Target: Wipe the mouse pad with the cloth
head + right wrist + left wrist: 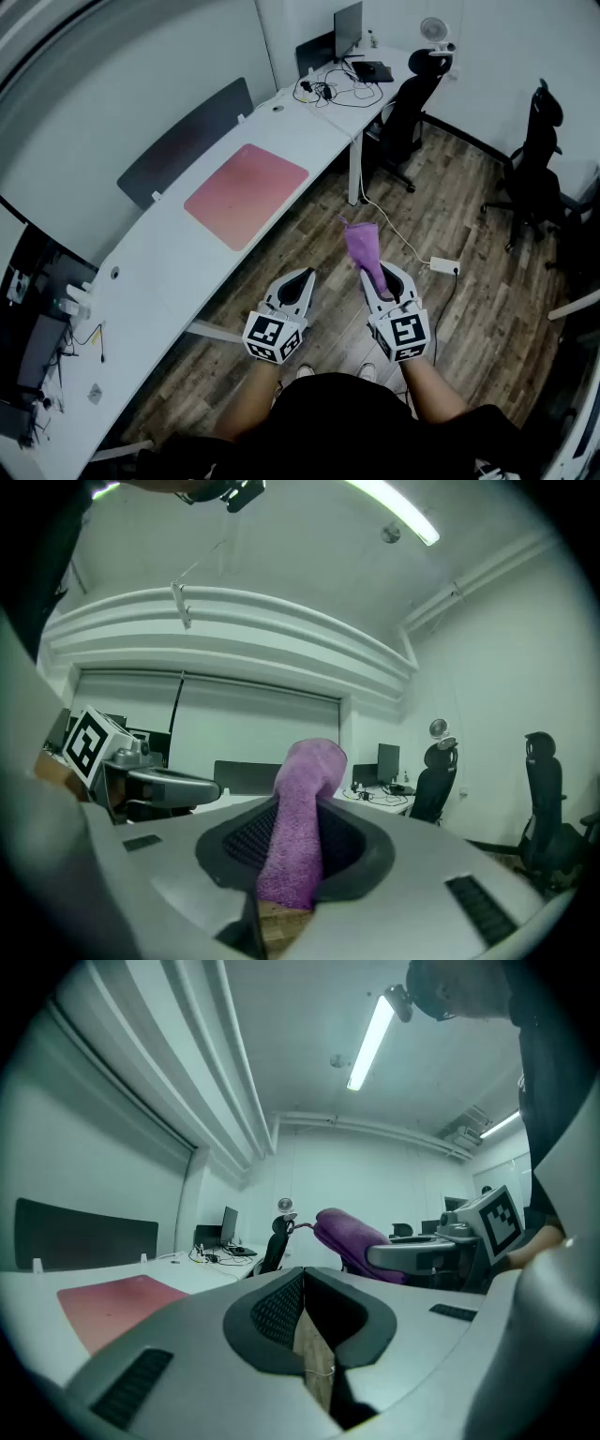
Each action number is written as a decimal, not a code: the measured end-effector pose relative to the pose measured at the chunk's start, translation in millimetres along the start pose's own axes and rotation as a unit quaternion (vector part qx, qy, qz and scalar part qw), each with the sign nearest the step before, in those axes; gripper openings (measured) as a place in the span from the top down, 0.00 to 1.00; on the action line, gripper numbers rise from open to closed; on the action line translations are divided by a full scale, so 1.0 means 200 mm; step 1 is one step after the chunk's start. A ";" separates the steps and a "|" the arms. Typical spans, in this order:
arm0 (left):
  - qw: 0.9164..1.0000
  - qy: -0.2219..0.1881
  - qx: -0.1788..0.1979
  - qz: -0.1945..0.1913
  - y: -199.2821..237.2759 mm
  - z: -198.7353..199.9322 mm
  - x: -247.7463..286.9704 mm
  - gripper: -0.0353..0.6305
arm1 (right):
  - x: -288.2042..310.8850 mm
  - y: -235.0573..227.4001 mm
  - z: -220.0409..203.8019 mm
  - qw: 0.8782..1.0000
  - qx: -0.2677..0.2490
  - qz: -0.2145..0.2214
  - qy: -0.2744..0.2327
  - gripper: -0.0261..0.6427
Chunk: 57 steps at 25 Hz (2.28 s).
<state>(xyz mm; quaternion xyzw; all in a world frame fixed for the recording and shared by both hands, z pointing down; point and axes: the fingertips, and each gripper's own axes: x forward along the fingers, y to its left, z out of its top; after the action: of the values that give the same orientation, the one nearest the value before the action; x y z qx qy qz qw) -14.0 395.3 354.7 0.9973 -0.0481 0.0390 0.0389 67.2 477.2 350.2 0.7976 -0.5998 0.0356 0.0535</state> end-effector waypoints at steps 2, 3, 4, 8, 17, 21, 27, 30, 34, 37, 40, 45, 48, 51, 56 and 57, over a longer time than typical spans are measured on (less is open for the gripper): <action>1.000 0.002 0.002 0.002 0.01 0.00 0.01 0.91 | 0.02 0.00 0.03 1.000 -0.008 0.001 -0.011 0.80; 1.000 0.003 0.003 0.002 0.02 0.00 0.01 0.91 | 0.02 0.00 0.03 1.000 -0.010 0.001 -0.013 0.80; 1.000 0.004 0.005 0.002 0.03 0.00 0.01 0.91 | 0.02 0.00 0.03 1.000 -0.011 0.001 -0.013 0.80; 1.000 0.004 0.009 0.001 0.08 0.01 0.00 0.91 | 0.06 0.03 0.02 1.000 -0.014 0.000 -0.009 0.80; 1.000 0.014 0.007 0.006 0.33 -0.04 -0.10 0.91 | 0.21 0.21 0.03 1.000 0.000 0.009 -0.009 0.79; 1.000 0.021 0.006 0.004 0.47 -0.07 -0.17 0.91 | 0.31 0.33 0.01 1.000 -0.001 0.008 0.001 0.79; 1.000 0.029 0.007 -0.007 0.65 -0.09 -0.29 0.91 | 0.44 0.50 -0.01 1.000 0.007 0.006 0.018 0.79; 1.000 0.026 0.001 -0.005 0.74 -0.08 -0.35 0.91 | 0.50 0.58 0.03 1.000 0.001 0.007 0.010 0.79; 1.000 0.023 -0.003 0.001 0.81 -0.09 -0.36 0.91 | 0.58 0.61 0.06 1.000 -0.003 0.005 0.006 0.79; 1.000 0.021 -0.006 0.001 0.83 -0.11 -0.34 0.91 | 0.63 0.59 0.05 1.000 0.000 0.003 0.007 0.79; 1.000 0.028 -0.002 0.006 0.89 -0.12 -0.31 0.91 | 0.71 0.57 0.03 1.000 0.007 0.004 0.010 0.79; 0.999 0.029 0.005 0.024 0.96 -0.07 -0.23 0.91 | 0.83 0.51 0.07 1.000 0.003 0.021 0.006 0.79; 0.999 0.027 -0.001 0.028 1.01 -0.04 -0.18 0.91 | 0.92 0.47 0.09 0.999 -0.002 0.037 0.003 0.79; 0.999 0.024 -0.006 0.033 1.05 0.00 -0.11 0.91 | 1.02 0.44 0.09 0.998 -0.001 0.056 0.005 0.79; 0.998 0.028 -0.001 0.060 1.11 0.03 0.02 0.91 | 1.16 0.33 0.11 0.996 -0.006 0.093 0.008 0.79; 0.997 0.029 -0.001 0.066 1.13 0.03 0.05 0.91 | 1.19 0.31 0.12 0.995 -0.007 0.100 0.006 0.79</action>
<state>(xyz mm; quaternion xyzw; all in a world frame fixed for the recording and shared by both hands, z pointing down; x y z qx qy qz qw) -26.8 170.5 365.6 0.9904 -0.1124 0.0707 0.0382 73.0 230.2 358.9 0.7327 -0.6767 0.0415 0.0592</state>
